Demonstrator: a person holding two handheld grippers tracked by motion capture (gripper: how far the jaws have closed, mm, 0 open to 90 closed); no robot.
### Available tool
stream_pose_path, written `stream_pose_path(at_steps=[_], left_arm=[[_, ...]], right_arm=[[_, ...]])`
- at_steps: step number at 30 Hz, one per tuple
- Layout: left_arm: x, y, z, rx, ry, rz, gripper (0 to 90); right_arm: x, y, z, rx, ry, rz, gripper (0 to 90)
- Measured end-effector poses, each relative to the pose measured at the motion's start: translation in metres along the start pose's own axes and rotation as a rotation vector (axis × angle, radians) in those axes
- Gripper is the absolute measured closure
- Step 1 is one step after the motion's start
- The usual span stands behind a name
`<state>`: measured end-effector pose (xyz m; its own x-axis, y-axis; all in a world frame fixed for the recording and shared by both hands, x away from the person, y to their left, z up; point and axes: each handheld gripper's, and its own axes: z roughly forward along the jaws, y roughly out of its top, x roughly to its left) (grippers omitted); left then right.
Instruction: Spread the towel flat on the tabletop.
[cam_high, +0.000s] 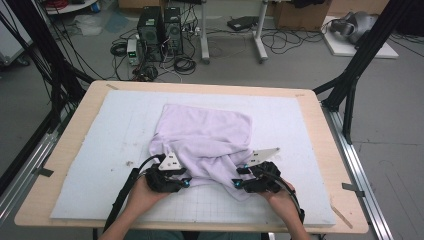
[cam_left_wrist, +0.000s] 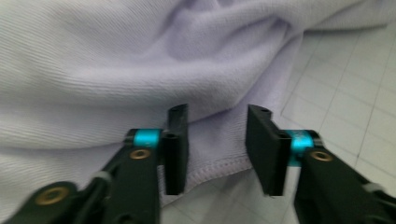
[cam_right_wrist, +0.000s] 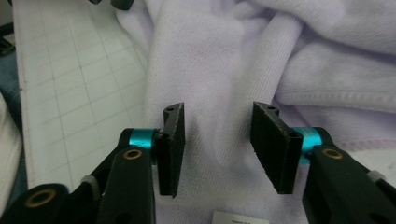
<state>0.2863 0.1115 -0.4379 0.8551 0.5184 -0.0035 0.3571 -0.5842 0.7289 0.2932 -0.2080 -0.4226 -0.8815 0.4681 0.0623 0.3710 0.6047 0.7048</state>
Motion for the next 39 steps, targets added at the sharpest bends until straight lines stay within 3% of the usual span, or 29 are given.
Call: stream_pose_path(at_steps=[3,4,7,15,19,21,24,28,31,33,35,37,39], left_arm=[[-0.002,0.0,0.0,-0.006,-0.014,0.024,86.3],[-0.002,0.0,-0.001,-0.008,-0.012,0.028,88.7],[0.0,0.0,-0.009,-0.019,-0.008,0.033,89.6],[0.007,-0.01,-0.043,-0.095,0.022,-0.004,89.8],[0.009,-0.014,-0.044,-0.105,-0.005,-0.022,89.5],[0.006,-0.012,-0.039,-0.099,-0.015,-0.023,77.5],[0.001,-0.006,-0.025,-0.076,-0.029,-0.015,63.3],[-0.001,-0.003,-0.006,-0.021,-0.025,-0.007,54.8],[-0.003,-0.003,0.001,-0.024,-0.01,-0.008,51.7],[-0.003,-0.003,0.003,-0.028,-0.012,-0.005,56.2],[-0.006,-0.003,0.003,-0.026,-0.002,0.028,73.4],[-0.007,-0.003,0.002,-0.02,-0.003,0.041,84.6],[-0.006,-0.003,0.001,-0.018,-0.005,0.041,86.6]], right_arm=[[0.002,0.0,0.008,0.038,0.011,-0.011,68.4],[0.003,0.001,0.01,0.046,0.011,-0.021,72.9],[0.004,0.004,0.01,0.039,0.036,-0.031,84.2],[0.009,0.013,-0.001,0.017,0.044,-0.053,86.0],[0.01,0.016,-0.006,0.004,0.038,-0.059,85.4],[0.01,0.016,-0.009,-0.009,0.035,-0.05,80.4],[0.007,0.014,-0.013,-0.036,0.044,-0.021,65.9],[0.005,0.008,-0.013,-0.034,0.028,0.007,54.9],[0.007,0.002,-0.008,-0.013,0.027,0.003,53.8],[0.008,0.0,-0.003,0.007,0.024,0.003,53.8],[0.007,-0.002,0.003,0.034,0.02,0.003,54.8],[0.006,-0.004,0.01,0.057,0.014,0.007,60.6],[0.004,-0.004,0.014,0.057,0.016,0.012,67.7]])
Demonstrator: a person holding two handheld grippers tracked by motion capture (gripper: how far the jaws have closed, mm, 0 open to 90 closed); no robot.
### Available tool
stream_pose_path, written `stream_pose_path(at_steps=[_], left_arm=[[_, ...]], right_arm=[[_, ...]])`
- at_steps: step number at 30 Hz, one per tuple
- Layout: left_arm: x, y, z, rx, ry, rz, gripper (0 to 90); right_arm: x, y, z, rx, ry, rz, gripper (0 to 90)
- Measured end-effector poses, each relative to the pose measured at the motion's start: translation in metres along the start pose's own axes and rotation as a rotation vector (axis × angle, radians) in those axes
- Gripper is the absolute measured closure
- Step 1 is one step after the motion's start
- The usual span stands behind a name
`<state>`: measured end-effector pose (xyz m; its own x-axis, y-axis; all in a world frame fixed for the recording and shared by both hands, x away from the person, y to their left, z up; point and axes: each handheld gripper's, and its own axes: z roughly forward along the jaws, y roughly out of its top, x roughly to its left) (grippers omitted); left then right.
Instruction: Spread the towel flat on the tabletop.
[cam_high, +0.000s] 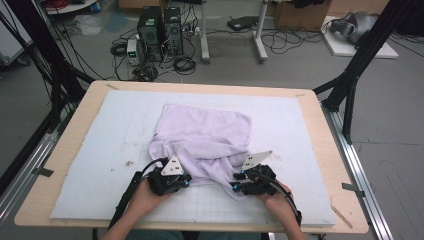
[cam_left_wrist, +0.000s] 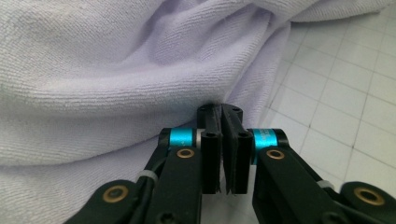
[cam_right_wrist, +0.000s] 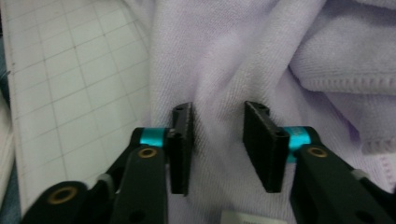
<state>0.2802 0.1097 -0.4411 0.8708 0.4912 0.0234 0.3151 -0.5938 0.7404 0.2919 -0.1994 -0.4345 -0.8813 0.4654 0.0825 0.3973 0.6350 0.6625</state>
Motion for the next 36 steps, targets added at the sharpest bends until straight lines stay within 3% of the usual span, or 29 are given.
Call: stream_pose_path(at_steps=[2,5,11,17,21,24,28,32,36], left_arm=[[0.001,0.0,-0.004,-0.005,-0.005,0.0,87.3],[0.001,-0.001,-0.018,-0.045,-0.003,-0.012,87.7],[0.008,-0.005,-0.062,-0.115,0.028,-0.033,87.8],[0.015,-0.008,-0.112,-0.193,0.086,-0.051,87.8],[0.027,-0.005,-0.13,-0.22,0.14,-0.063,87.8],[0.046,-0.003,-0.125,-0.21,0.165,-0.096,87.8],[0.075,0.0,-0.09,-0.114,0.199,-0.13,87.7],[0.095,0.004,-0.048,-0.054,0.187,-0.164,87.3],[0.104,0.002,-0.035,-0.018,0.181,-0.2,81.2]], right_arm=[[-0.001,0.002,0.0,0.001,0.014,-0.003,79.0],[0.002,0.005,-0.004,0.002,0.021,-0.019,85.0],[0.009,0.018,-0.025,-0.054,0.013,-0.055,86.1],[0.016,0.035,-0.047,-0.121,0.001,-0.089,86.1],[0.014,0.046,-0.051,-0.114,-0.026,-0.1,86.1],[0.002,0.048,-0.041,-0.086,-0.039,-0.078,86.0],[-0.015,0.05,-0.018,-0.034,-0.036,-0.033,85.6],[-0.024,0.05,-0.003,0.023,-0.051,-0.03,84.7],[-0.032,0.048,-0.005,0.002,-0.029,0.015,79.2]])
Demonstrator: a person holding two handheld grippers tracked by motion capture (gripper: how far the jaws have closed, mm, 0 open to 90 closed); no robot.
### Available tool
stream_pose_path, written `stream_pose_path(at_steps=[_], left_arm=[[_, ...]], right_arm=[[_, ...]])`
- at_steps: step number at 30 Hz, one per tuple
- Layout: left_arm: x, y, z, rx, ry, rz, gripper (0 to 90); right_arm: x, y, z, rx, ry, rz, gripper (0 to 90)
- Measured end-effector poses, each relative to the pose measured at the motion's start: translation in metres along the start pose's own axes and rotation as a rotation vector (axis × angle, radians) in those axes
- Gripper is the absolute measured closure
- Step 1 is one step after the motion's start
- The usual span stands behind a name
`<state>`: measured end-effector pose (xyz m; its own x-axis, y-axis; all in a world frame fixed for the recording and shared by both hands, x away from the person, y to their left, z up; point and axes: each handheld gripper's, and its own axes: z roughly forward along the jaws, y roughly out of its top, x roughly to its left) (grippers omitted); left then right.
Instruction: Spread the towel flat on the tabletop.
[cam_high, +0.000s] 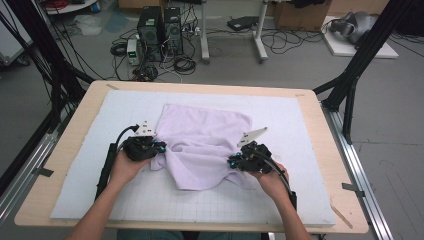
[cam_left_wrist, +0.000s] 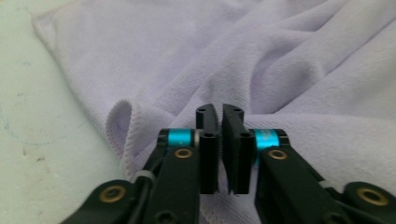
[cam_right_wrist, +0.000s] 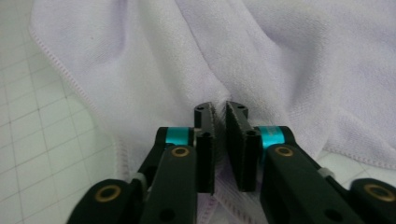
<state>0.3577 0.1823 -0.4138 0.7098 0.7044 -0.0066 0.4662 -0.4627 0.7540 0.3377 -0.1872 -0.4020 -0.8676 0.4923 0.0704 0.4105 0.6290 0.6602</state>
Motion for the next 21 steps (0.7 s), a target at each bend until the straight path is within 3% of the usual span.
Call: stream_pose_path(at_steps=[2,5,9,11,14,17,21], left_arm=[[0.002,0.0,-0.007,-0.01,-0.007,-0.008,73.1],[-0.002,-0.001,-0.029,-0.069,-0.002,-0.007,64.8],[-0.013,-0.006,-0.052,-0.116,-0.001,0.026,63.9],[-0.021,-0.012,-0.058,-0.135,-0.022,0.042,66.1],[-0.031,-0.02,-0.057,-0.138,-0.08,0.057,71.7],[-0.04,-0.026,-0.042,-0.08,-0.114,0.079,74.5],[-0.046,-0.031,-0.02,-0.015,-0.162,0.076,72.1]], right_arm=[[0.002,-0.001,-0.004,-0.007,-0.007,-0.007,73.7],[0.009,-0.004,-0.016,-0.039,-0.02,-0.029,71.1],[0.019,-0.011,-0.029,-0.078,-0.027,-0.051,70.2],[0.025,-0.018,-0.034,-0.096,-0.027,-0.055,70.2],[0.03,-0.027,-0.036,-0.106,-0.025,-0.048,70.6],[0.032,-0.035,-0.033,-0.087,-0.018,-0.044,70.9],[0.03,-0.04,-0.023,-0.062,-0.005,-0.039,71.0]])
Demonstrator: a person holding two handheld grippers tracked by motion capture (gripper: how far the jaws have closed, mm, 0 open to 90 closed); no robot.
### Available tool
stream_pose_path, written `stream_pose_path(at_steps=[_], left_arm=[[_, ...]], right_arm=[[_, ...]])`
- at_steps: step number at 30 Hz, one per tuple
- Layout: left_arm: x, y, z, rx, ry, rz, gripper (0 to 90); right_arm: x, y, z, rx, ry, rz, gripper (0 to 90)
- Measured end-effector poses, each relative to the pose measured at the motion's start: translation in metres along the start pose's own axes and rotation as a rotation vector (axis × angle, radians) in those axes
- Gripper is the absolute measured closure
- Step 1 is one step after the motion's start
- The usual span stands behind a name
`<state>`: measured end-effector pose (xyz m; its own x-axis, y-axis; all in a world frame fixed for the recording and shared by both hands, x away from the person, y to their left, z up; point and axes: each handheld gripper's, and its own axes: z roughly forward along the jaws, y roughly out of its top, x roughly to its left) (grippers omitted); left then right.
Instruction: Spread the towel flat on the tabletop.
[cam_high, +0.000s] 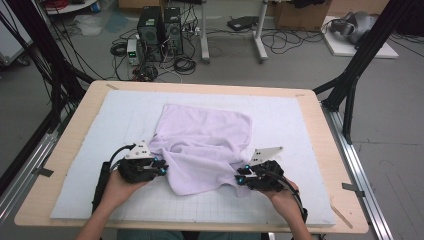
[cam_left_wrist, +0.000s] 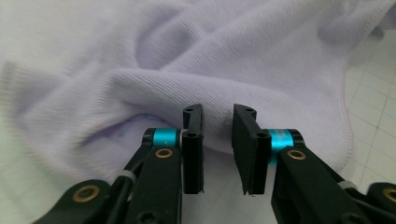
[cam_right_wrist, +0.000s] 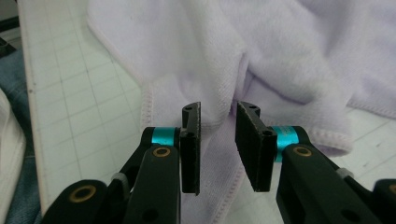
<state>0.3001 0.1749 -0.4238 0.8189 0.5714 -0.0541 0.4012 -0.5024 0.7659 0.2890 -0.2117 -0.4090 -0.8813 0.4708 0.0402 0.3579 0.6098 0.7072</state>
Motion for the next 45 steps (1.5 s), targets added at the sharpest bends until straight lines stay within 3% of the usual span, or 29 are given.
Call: stream_pose_path(at_steps=[4,8,11,13,15,19,23,27,29,32,34,35,39,42,45], left_arm=[[-0.008,0.003,0.019,0.054,0.004,0.034,60.1],[-0.017,0.008,0.033,0.065,0.06,0.079,59.8],[-0.02,0.01,0.036,0.056,0.085,0.095,69.1],[-0.022,0.01,0.035,0.049,0.099,0.111,81.7],[-0.021,0.011,0.031,0.058,0.092,0.114,84.9],[-0.022,0.011,0.007,0.004,0.079,0.098,86.4],[-0.027,0.005,-0.031,-0.051,0.081,0.085,86.6],[-0.036,0.002,-0.07,-0.069,0.104,0.106,86.7],[-0.041,0.003,-0.087,-0.084,0.094,0.111,86.7],[-0.046,0.002,-0.101,-0.098,0.067,0.111,81.2],[-0.046,0.001,-0.1,-0.084,0.075,0.109,62.1],[-0.045,0.0,-0.098,-0.083,0.072,0.103,59.0],[-0.032,-0.006,-0.077,-0.075,0.056,0.075,55.0],[-0.024,-0.012,-0.054,-0.063,0.038,0.057,54.8],[-0.021,-0.014,-0.03,0.03,0.033,0.074,53.3]], right_arm=[[0.001,-0.003,0.017,0.051,0.026,-0.005,68.5],[0.005,-0.001,0.03,0.075,0.036,-0.017,66.6],[0.003,-0.001,0.033,0.075,0.048,-0.007,67.0],[0.003,-0.001,0.034,0.075,0.064,-0.001,70.3],[0.004,0.0,0.034,0.076,0.069,-0.011,75.9],[0.009,0.001,0.029,0.066,0.074,-0.04,80.4],[0.016,0.005,0.015,0.027,0.079,-0.055,81.2],[0.031,0.007,-0.004,-0.017,0.086,-0.073,81.4],[0.04,0.008,-0.013,-0.026,0.1,-0.091,81.4],[0.053,0.01,-0.031,-0.102,0.165,-0.113,76.4],[0.055,0.013,-0.04,-0.128,0.143,-0.118,72.2],[0.054,0.015,-0.042,-0.126,0.126,-0.115,69.9],[0.042,0.019,-0.031,-0.081,0.07,-0.109,65.7],[0.036,0.017,-0.012,-0.028,0.066,-0.115,63.3],[0.029,0.013,0.013,0.014,0.075,-0.102,60.0]])
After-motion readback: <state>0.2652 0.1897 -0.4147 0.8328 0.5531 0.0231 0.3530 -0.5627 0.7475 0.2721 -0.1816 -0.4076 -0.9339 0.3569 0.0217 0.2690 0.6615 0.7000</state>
